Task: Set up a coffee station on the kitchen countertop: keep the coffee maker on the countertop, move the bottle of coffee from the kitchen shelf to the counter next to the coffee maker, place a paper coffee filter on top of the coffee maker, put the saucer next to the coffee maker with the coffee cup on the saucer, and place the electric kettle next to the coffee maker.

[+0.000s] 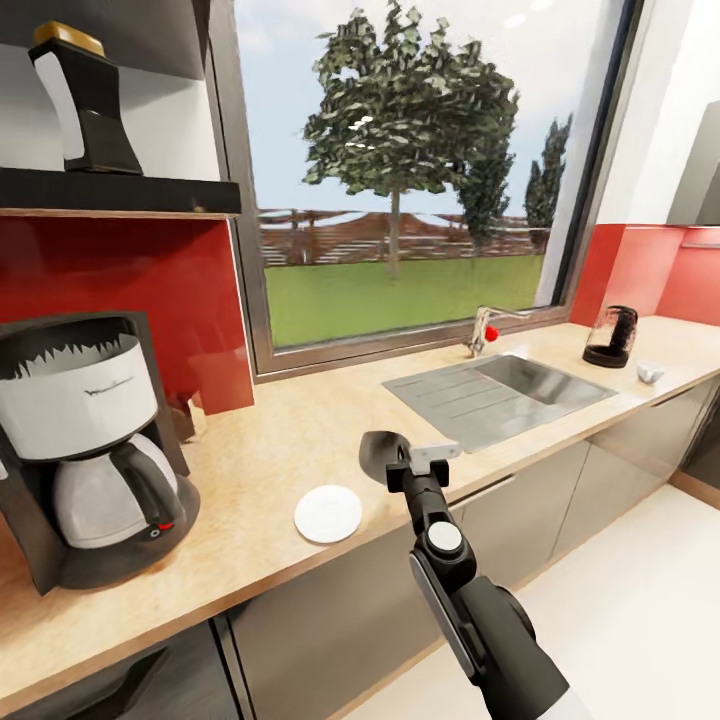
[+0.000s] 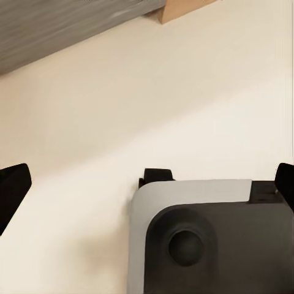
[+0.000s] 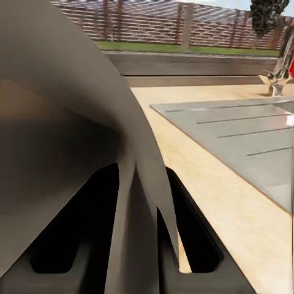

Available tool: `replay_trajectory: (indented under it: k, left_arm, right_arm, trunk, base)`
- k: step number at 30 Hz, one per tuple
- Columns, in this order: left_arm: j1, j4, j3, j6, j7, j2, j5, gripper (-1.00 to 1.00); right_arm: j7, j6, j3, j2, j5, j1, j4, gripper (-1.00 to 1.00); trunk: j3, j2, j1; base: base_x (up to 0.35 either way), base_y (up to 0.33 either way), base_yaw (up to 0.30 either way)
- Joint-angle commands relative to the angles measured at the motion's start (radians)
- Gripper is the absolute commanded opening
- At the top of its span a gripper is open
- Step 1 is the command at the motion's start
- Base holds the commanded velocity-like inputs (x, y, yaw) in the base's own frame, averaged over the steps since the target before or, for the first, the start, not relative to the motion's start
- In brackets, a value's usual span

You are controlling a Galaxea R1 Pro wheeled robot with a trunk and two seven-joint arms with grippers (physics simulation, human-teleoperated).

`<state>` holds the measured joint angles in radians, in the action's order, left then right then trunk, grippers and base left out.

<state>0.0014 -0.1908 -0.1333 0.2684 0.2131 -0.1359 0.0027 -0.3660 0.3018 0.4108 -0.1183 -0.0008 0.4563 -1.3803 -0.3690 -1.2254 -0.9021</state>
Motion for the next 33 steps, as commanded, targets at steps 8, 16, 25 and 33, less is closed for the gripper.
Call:
replay_trajectory:
  k: [8,16,25,33]
  left_arm:
    - [0.000,-0.001,-0.008,0.000,0.008,0.001,0.000,1.00]
    - [0.000,-0.001,-0.008,0.000,0.008,0.001,0.000,1.00]
    - [0.000,-0.001,-0.008,0.000,0.007,0.001,0.000,1.00]
    - [0.000,-0.001,-0.008,0.000,0.006,0.001,0.000,1.00]
  right_arm:
    - [-0.004,0.005,0.002,0.000,-0.004,-0.001,-0.001,-1.00]
    - [-0.004,0.005,0.003,0.000,-0.004,-0.001,-0.001,-1.00]
    - [-0.004,0.005,0.003,0.000,-0.004,-0.001,0.000,-1.00]
    - [-0.004,0.005,0.003,0.000,-0.004,-0.001,-0.001,-1.00]
  trunk:
    - [-0.001,-0.001,0.000]
    - [-0.001,-0.001,0.000]
    - [-0.001,-0.001,0.000]
    - [-0.001,-0.001,0.000]
  base:
    - [0.023,-0.088,0.037]
    - [0.001,-0.035,0.234]
    - [0.000,-0.002,0.268]
    - [0.000,0.000,0.270]
